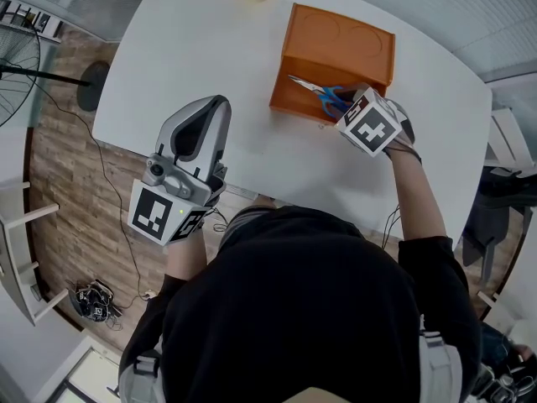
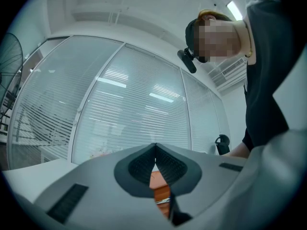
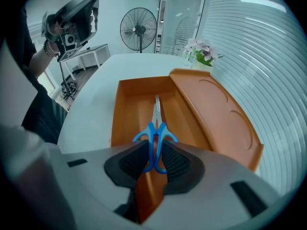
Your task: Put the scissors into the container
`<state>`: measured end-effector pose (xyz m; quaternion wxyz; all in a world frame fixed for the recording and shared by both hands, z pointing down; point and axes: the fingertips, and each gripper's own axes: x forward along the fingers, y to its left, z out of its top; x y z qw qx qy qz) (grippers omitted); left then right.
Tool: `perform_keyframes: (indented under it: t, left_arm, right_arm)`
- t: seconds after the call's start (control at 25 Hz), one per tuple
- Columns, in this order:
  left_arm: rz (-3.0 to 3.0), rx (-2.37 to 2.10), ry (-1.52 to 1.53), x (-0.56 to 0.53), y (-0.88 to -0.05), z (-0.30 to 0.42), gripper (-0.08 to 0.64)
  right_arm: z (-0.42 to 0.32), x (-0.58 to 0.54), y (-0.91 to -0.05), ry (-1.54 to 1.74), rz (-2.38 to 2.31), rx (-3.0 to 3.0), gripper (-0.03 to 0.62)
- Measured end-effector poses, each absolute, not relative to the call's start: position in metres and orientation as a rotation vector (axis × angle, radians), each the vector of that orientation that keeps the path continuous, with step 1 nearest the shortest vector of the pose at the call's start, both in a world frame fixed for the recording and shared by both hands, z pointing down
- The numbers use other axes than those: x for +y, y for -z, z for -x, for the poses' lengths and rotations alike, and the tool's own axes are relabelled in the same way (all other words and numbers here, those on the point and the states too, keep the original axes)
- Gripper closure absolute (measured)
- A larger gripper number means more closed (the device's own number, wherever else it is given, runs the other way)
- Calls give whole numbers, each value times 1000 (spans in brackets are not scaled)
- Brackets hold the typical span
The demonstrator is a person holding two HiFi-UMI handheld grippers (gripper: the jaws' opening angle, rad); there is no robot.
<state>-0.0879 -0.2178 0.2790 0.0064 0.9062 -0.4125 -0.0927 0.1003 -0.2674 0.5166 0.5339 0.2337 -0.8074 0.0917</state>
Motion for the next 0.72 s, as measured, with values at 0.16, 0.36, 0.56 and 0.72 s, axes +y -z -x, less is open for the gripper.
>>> perform_keyframes:
  t: [0.16,0.36,0.56,0.72]
  left_arm:
    - [-2834,-1287,291,-218,-280,88,548]
    - [-2835,-1284,282,-219,-281,88,548]
    - [-2837,-1288,281,-219,-280,89,548]
    - [-2838,-1291,281,-220,-279,89,548]
  right_arm:
    - [-98,-267,-523,-201,-534,-1918,499]
    - [-98,-265,-525,-204,-522,-1898,499]
    - [-97,-267,-527,-206,-521,-1891,499]
    - [-97,-267,-528,-219,-520,-1889,499]
